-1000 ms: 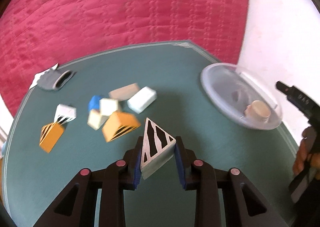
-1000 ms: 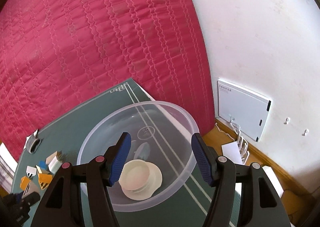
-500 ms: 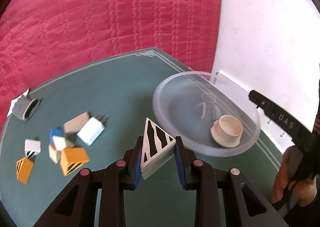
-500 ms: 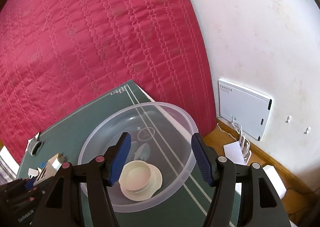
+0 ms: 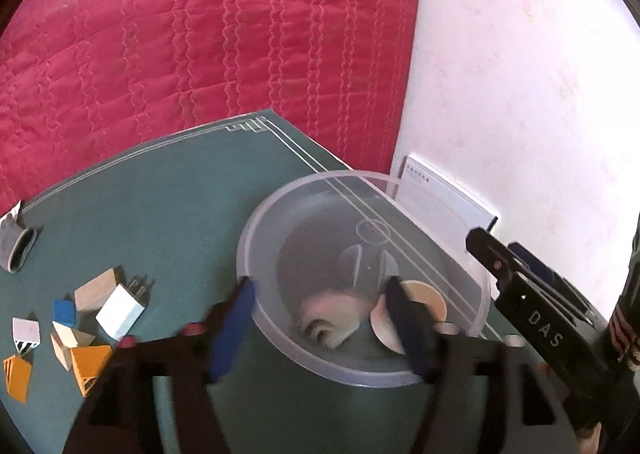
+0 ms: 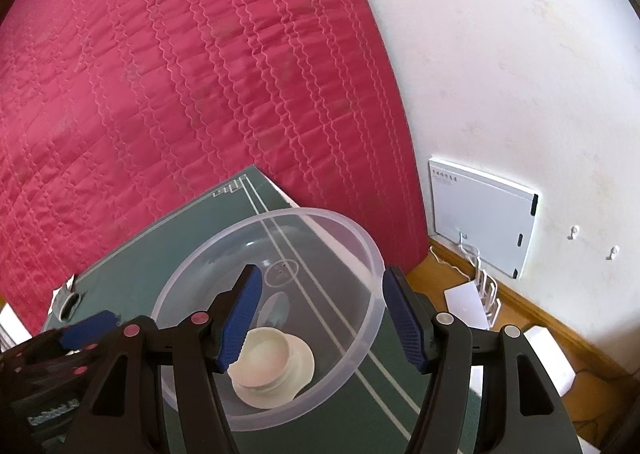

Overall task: Organize rigid objects
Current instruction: 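Carry the white striped wedge into the bowl and open the left gripper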

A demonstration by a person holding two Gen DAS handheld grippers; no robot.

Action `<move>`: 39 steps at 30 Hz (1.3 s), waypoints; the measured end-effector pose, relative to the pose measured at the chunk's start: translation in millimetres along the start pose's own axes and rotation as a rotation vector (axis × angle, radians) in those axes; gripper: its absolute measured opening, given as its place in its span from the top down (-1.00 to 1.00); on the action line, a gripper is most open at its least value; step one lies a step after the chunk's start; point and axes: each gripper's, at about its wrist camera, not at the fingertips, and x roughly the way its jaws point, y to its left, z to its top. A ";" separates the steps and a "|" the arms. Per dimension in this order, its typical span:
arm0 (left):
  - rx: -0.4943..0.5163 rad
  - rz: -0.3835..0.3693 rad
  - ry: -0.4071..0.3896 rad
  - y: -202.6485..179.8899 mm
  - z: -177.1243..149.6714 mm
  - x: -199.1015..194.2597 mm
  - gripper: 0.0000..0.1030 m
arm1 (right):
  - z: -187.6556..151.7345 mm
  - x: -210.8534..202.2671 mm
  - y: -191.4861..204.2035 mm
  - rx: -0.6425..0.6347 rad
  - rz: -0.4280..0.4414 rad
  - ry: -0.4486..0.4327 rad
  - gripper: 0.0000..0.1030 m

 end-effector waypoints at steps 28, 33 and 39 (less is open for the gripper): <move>-0.004 0.230 -0.003 36.3 -24.1 -15.4 -0.85 | -11.2 3.4 13.4 -0.077 0.003 0.018 -0.25; 0.006 0.266 -0.010 40.4 -26.6 -19.5 -0.86 | -13.0 3.9 15.4 -0.087 0.003 0.024 -0.28; -0.002 0.303 -0.009 51.6 -33.3 -26.1 -0.87 | -12.4 4.0 18.2 -0.091 -0.004 0.029 -0.35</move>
